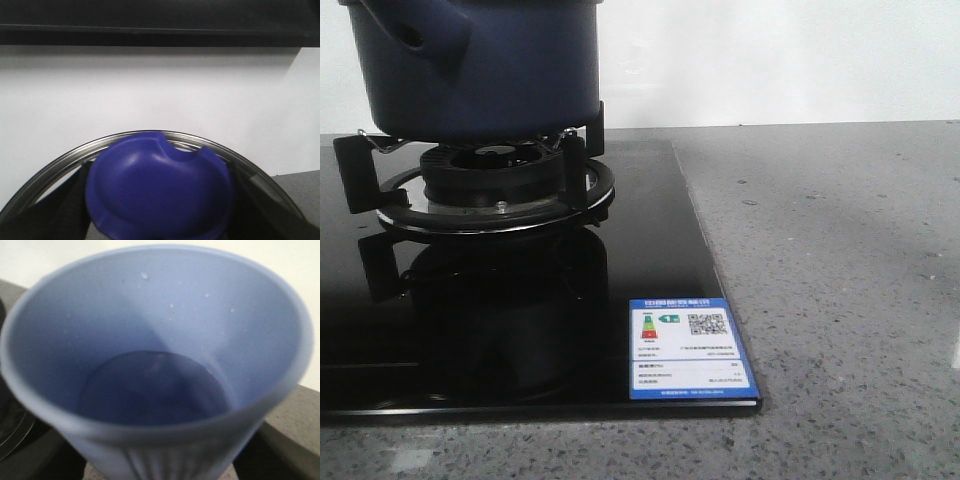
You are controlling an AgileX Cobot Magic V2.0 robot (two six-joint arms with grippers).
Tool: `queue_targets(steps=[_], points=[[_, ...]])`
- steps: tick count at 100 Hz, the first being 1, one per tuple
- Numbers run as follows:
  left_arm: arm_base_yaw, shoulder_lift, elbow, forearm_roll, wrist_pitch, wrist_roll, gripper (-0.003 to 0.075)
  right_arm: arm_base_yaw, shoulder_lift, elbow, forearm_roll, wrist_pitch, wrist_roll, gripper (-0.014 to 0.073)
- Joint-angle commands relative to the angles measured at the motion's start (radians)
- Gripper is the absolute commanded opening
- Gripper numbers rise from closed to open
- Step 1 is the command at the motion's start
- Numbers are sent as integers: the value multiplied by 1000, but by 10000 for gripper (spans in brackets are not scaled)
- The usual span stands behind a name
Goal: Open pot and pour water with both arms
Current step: 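Tilt the held cup over the open pot with right gripper to pour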
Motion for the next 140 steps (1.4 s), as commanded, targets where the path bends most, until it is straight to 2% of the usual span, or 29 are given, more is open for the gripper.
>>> queue_targets(steps=[1,29,43,59,87,140], points=[[4,-28,-37,-2,-105,-3,358,33,24,-108,-61,-23,-2,311],[4,-28,-37,-2,-105,-3,357,150,182,-318,-222,125,-4,311],[4,-28,-37,-2,-105,-3,358,211,237,-394,-277,160,-57,311],[4,-28,-37,-2,-105,-3,358,286,280,-434,-452,194,-83,311],[4,-28,-37,-2,-103,-3,357,364,317,-436,-701,181,-83,311],[4,-28,-37,-2,-97,-3,358,366,359,-436,-1162,45,-83,311]])
